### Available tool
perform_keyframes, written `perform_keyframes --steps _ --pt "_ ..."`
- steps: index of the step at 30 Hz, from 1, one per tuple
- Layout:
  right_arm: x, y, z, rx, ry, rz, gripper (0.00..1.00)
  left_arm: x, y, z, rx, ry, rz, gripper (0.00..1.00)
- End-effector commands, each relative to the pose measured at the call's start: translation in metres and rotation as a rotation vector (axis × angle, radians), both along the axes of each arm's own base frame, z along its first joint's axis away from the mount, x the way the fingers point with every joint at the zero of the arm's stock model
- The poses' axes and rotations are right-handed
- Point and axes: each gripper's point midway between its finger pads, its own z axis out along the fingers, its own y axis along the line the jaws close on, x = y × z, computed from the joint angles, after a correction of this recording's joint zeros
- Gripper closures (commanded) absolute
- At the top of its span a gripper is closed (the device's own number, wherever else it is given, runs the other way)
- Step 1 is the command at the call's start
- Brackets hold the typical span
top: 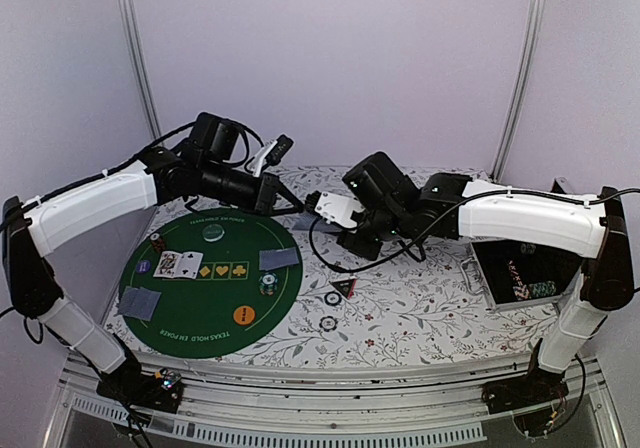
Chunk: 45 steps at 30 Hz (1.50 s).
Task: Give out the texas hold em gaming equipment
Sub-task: Pick up the poker card from the face-down deck piles, then flop the poker card into the community card area.
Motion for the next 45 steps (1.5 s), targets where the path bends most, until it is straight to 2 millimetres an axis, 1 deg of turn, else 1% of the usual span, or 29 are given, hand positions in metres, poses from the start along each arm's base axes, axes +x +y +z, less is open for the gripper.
perform_keyframes --steps 1,4,7,12,14,16,17,20,22,24,26,29,30,32,35,38,40,43,45 --pt "0.006 -0.003 0.007 0.029 -0.024 -0.025 0.55 0.001 0.006 0.016 -0.004 -0.051 0.007 1.00" --pt "0.007 -0.004 0.007 0.028 -0.023 -0.029 0.55 0.007 0.018 0.027 0.004 -0.092 0.049 1.00" --pt "0.008 -0.005 0.007 0.029 -0.024 -0.033 0.55 0.013 0.033 0.034 0.011 -0.122 0.090 1.00" --pt "0.010 -0.007 0.006 0.029 -0.021 -0.040 0.55 0.017 0.055 0.041 0.043 -0.163 0.121 1.00" --pt "0.010 -0.007 0.005 0.028 -0.020 -0.040 0.55 0.020 0.069 0.041 0.087 -0.188 0.149 1.00" --pt "0.010 -0.008 0.005 0.028 -0.021 -0.043 0.55 0.028 0.090 0.038 0.171 -0.215 0.202 1.00" --pt "0.010 -0.008 0.006 0.029 -0.022 -0.042 0.55 0.036 0.106 0.035 0.242 -0.242 0.256 1.00" --pt "0.009 -0.009 0.007 0.030 -0.023 -0.043 0.55 0.048 0.153 0.027 0.436 -0.296 0.381 1.00" --pt "0.009 -0.010 0.007 0.031 -0.023 -0.042 0.55 0.052 0.175 0.021 0.553 -0.332 0.423 1.00" --pt "0.009 -0.010 0.006 0.031 -0.022 -0.041 0.55 0.054 0.194 0.009 0.681 -0.369 0.443 1.00" --pt "0.010 -0.009 0.006 0.032 -0.022 -0.040 0.55 0.058 0.214 -0.012 0.831 -0.397 0.456 1.00" --pt "0.010 -0.009 0.007 0.037 -0.023 -0.040 0.55 0.060 0.235 -0.055 1.056 -0.438 0.418 1.00" --pt "0.010 -0.008 0.008 0.038 -0.023 -0.038 0.55 0.058 0.237 -0.071 1.127 -0.457 0.382 1.00" --pt "0.010 -0.008 0.008 0.037 -0.026 -0.039 0.55 0.058 0.236 -0.096 1.234 -0.501 0.320 1.00" --pt "0.010 -0.009 0.009 0.036 -0.029 -0.038 0.55 0.061 0.231 -0.119 1.309 -0.522 0.280 1.00" --pt "0.010 -0.010 0.011 0.037 -0.031 -0.039 0.55 0.069 0.226 -0.129 1.329 -0.545 0.274 1.00" --pt "0.010 -0.010 0.012 0.038 -0.032 -0.041 0.55 0.072 0.223 -0.134 1.354 -0.591 0.257 1.00" --pt "0.009 -0.011 0.011 0.036 -0.030 -0.041 0.55 0.072 0.217 -0.145 1.385 -0.652 0.216 1.00" --pt "0.009 -0.011 0.011 0.036 -0.029 -0.042 0.55 0.070 0.209 -0.150 1.375 -0.694 0.190 1.00"
